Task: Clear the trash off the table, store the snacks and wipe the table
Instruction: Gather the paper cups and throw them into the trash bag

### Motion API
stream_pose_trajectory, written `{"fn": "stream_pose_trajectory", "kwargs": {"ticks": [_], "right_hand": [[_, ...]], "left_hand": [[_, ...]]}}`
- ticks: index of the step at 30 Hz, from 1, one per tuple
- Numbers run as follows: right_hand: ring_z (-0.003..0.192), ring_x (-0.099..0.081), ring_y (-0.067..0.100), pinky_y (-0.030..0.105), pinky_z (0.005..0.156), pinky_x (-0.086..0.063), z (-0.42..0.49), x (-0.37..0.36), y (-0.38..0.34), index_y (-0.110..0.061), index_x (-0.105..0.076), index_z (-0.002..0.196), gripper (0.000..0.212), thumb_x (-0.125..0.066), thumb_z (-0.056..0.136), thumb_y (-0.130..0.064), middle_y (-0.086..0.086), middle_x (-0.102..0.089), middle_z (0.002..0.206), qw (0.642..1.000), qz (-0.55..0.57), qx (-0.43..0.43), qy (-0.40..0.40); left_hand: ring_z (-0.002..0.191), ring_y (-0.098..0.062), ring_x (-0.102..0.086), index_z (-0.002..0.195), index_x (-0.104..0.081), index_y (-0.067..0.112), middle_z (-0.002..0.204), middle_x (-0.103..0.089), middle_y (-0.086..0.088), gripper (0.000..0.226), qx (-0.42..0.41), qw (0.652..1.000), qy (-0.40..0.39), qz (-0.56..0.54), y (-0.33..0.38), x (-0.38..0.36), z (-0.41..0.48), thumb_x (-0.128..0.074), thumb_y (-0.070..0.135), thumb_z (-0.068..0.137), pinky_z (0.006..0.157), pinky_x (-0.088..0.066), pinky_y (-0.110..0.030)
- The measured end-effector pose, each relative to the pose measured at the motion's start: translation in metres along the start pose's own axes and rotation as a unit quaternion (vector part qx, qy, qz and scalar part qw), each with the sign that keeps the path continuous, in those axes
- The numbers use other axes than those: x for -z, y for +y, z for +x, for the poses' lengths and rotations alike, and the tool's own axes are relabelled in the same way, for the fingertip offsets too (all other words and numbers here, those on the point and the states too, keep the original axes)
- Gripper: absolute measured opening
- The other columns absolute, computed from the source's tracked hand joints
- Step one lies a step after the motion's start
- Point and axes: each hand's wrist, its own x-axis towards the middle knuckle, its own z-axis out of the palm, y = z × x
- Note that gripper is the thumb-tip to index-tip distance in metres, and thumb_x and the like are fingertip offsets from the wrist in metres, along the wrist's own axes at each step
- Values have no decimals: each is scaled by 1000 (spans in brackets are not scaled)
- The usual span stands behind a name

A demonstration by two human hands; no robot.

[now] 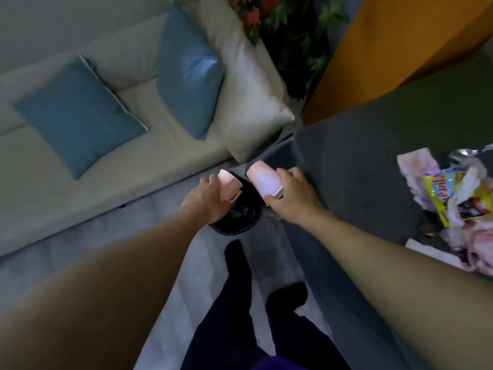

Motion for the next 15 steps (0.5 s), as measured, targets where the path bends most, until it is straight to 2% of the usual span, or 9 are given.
{"fn": "stream_pose_trajectory", "kwargs": {"ticks": [7,12,15], "right_hand": [[109,-54,32,30,79,-37,46,-72,16,-15,-46,134,59,-68,83,-36,6,-42,127,998,-3,-53,-39],[109,-54,35,38,87,-47,75,-119,30,-17,-45,134,61,-68,82,-40,4,-40,126,995,-15,-79,-60],[122,-47,34,40,95,-46,92,-140,38,-16,-37,143,73,-68,83,-45,3,-37,137,993,2,-89,-82]], "left_hand": [[119,-43,-54,138,-39,10,137,-48,-16,63,39,999,-29,1,-36,-42,58,-64,34,85,91,-46,-46],[114,-42,-55,130,-42,6,130,-51,-19,60,49,998,-45,-17,-55,-78,99,-66,38,86,92,-49,-50],[113,-39,-55,132,-42,7,126,-51,-17,63,45,997,-57,-31,-58,-94,117,-63,47,88,87,-46,-45]]}}
